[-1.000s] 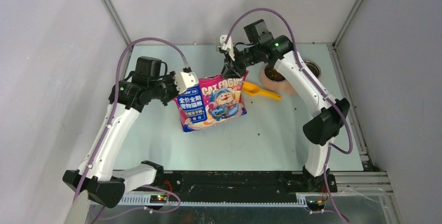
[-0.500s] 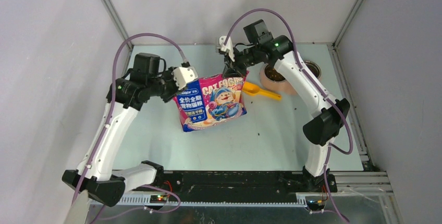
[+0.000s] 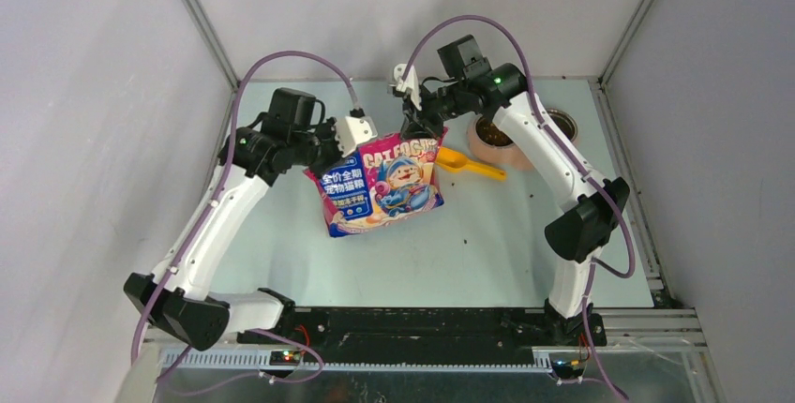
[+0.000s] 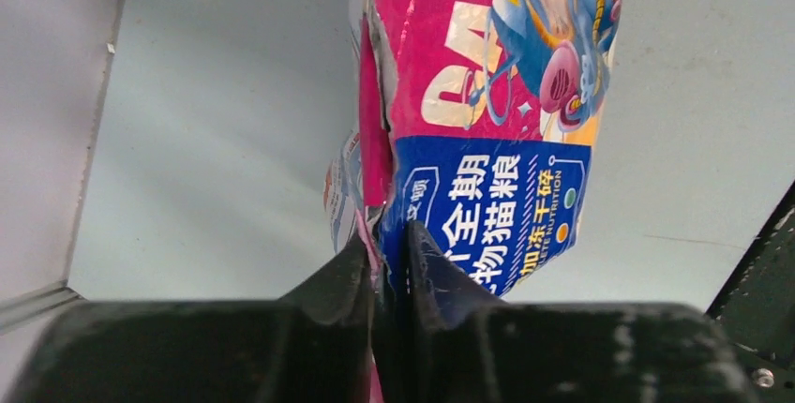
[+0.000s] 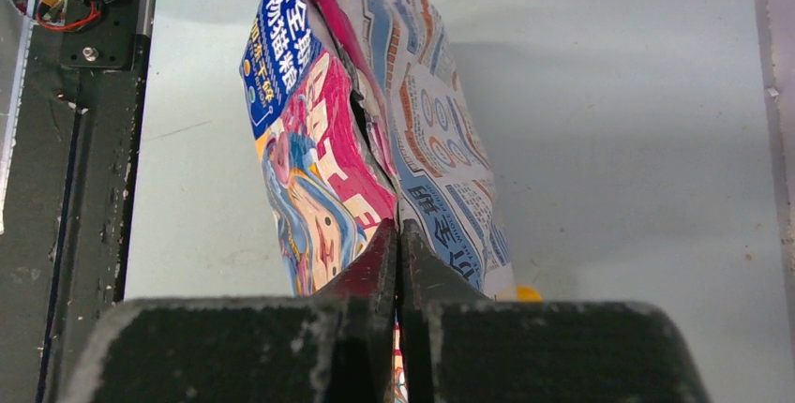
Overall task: Serve the pet food
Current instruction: Close the pet food bag at the center of the board.
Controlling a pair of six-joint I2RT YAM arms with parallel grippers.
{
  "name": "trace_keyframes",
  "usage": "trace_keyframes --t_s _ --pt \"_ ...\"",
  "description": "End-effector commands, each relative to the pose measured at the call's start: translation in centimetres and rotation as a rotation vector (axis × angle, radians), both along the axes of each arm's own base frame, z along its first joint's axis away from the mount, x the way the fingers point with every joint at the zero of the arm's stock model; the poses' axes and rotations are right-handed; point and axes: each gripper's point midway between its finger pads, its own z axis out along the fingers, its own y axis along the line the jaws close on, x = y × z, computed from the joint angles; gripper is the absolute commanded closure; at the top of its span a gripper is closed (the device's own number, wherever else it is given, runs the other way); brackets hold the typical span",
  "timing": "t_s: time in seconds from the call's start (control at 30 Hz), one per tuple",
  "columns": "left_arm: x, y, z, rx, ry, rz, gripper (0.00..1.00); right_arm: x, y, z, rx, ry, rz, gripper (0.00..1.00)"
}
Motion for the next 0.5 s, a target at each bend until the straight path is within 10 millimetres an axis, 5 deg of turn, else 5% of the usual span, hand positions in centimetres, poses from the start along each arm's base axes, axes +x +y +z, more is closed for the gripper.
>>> trace_keyframes --t_s 0.0,0.07,0.3,0.33,0.37,0.47 --pt "1.2 -0.1 1.6 -0.022 -0.074 0.036 0.90 -0.3 -0.4 4.8 0.070 -0.102 -0.018 1.00" --pt "1.5 0.1 1.8 -0.024 -0.088 0.061 0.99 -0.2 -0.6 5.1 0.075 -0.111 -0.023 1.00" --pt "1.6 0.8 4.2 -0.067 -0.176 0.117 1.00 0.3 -1.1 6.1 0.090 -0.122 -0.057 1.00" --pt "1.3 0.7 4.7 -0.074 -0.174 0.112 0.96 0.3 -1.1 6.1 0.090 -0.121 -0.057 1.00" --pt "1.3 0.5 4.7 -0.078 -0.161 0.111 0.80 0.3 -1.1 6.1 0.091 -0.117 -0.058 1.00" --pt "1.4 -0.5 5.0 -0.113 -0.137 0.090 0.57 0.1 -1.0 6.1 0.093 -0.111 -0.057 1.00"
